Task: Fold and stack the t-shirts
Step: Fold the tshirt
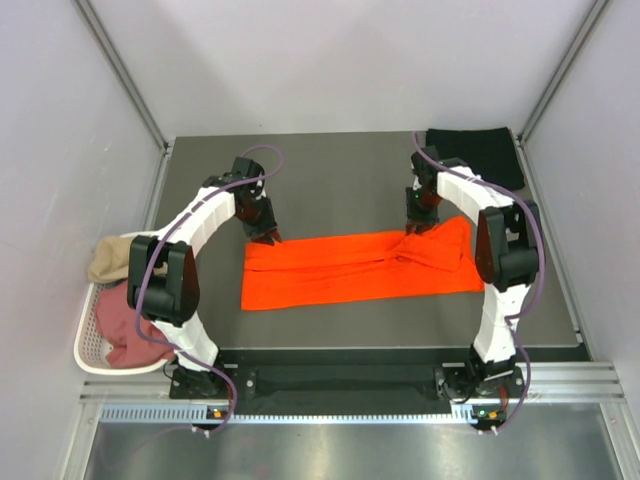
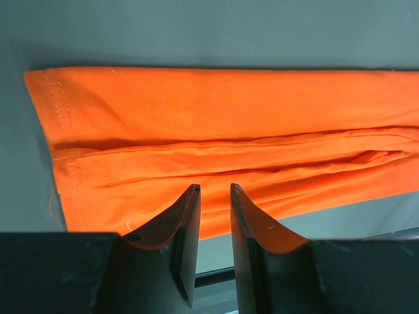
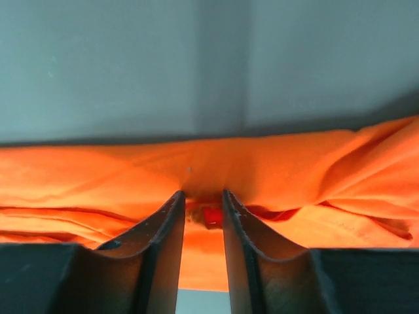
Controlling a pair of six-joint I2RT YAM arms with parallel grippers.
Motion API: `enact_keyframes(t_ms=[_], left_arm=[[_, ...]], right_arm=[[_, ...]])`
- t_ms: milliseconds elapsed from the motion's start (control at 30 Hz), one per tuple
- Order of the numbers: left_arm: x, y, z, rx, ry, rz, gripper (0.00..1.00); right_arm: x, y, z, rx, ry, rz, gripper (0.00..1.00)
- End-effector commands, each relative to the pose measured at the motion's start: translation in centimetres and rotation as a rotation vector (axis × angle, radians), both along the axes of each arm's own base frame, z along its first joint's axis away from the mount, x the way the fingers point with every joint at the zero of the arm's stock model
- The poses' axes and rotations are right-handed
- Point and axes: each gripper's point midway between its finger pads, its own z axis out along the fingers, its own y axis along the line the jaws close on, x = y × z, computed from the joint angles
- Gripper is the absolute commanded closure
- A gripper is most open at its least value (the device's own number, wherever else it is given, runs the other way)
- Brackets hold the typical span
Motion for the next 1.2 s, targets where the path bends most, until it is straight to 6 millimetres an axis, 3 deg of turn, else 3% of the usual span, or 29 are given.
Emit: enact_keyframes(t_ms=[0,267,367,467,667,733,967,1067,1167], left_arm=[[0.7,-0.6,1.5,-0.028,-0.050,-0.015,0.70],[0.6,-0.4,1.3,-0.021,-0.050,-0.019,0.70],[0.4,-0.4,1.2,-0.020,-0.047,-0.019,0.70],[0.3,-0.2,1.2,-0.013,-0.048,-0.013,0.70],[-0.2,0.0,0.9,-0.007,-0.041,-0.011,0.70],[-0.3,0.0,0.7,-0.005,-0.039,-0.011,0.70],[-1.2,0.3,-0.2,0.003,-0.015,-0.016,0.70],[-1.4,0.4,-0.3,0.008,-0.009,-0.018,0.70],[-1.2,0.3,0.0,0.005,-0.017,-0.022,0.70]], right_arm=[[-0.7,0.2,2.3,0.000,-0.051,0.010,0.73],[-2.1,0.9,3.5,0.023,-0.068,0.022,0.95],[-3.1,1.4,4.0,0.058,-0.060,0.009,0.98],[-5.0,2.0,4.0,0.121,-0.020,-0.035,0.98],[-10.9,3.1,1.7,0.239,0.117,-0.162,0.97],[-12.2,3.8,1.8,0.278,0.142,-0.193,0.94],[-15.8,4.1,4.2,0.388,0.127,-0.231,0.63],[-14.5,3.7,5.4,0.386,0.051,-0.213,0.53],[-12.2,1.7,5.1,0.297,-0.023,-0.201,0.51]])
